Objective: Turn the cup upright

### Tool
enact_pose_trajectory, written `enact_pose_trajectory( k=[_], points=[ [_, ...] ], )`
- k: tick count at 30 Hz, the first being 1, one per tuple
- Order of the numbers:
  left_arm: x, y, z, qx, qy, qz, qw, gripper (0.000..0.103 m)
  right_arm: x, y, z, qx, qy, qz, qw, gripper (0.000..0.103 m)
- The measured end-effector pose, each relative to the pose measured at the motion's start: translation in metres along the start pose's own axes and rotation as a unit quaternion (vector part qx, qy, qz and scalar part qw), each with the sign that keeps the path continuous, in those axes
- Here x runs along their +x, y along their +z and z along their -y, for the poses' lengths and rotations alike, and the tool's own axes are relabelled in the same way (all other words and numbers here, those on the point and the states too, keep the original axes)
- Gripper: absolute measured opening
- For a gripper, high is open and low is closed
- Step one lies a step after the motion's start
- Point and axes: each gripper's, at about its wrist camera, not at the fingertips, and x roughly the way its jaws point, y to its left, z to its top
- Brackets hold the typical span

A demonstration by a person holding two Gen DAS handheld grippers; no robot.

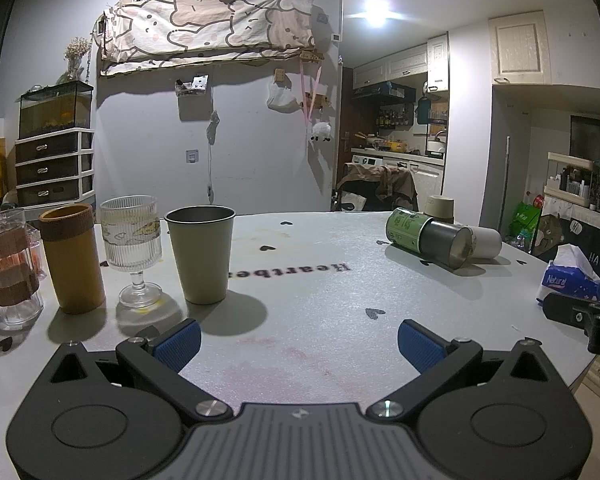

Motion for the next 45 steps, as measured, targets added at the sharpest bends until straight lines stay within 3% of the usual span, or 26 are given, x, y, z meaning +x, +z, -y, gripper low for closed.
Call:
enact_pose_trajectory(
  k=[18,24,33,40,45],
  points=[
    [-0.001,0.001,0.0,0.0,-0.001,0.0,1.0,0.103,0.006,-0.001,-0.002,-0.001,-0.001,0.0,1.0,0.103],
    [-0.001,0.002,-0.001,0.001,0.001,0.002,1.0,0.103,0.032,0.023,0.002,-0.017,-0.007,0.02,1.0,0.103],
    [0.001,-0.004,-0.001,0.001,-0.004,0.0,1.0,0.103,0.124,0.082,0.032,-0.053,-0.024,0.039,0.998,0.103],
    [0.008,-0.009,-0.001,0.001,-0.022,-0.002,0.9998,0.103,0.212,0.101,0.054,-0.038,0.015,-0.011,0.999,0.102],
    [0.013,-0.014,-0.002,0.0,-0.041,-0.008,0.9991,0.103,0.264,0.084,0.067,-0.032,-0.007,-0.06,0.998,0.098]
  ],
)
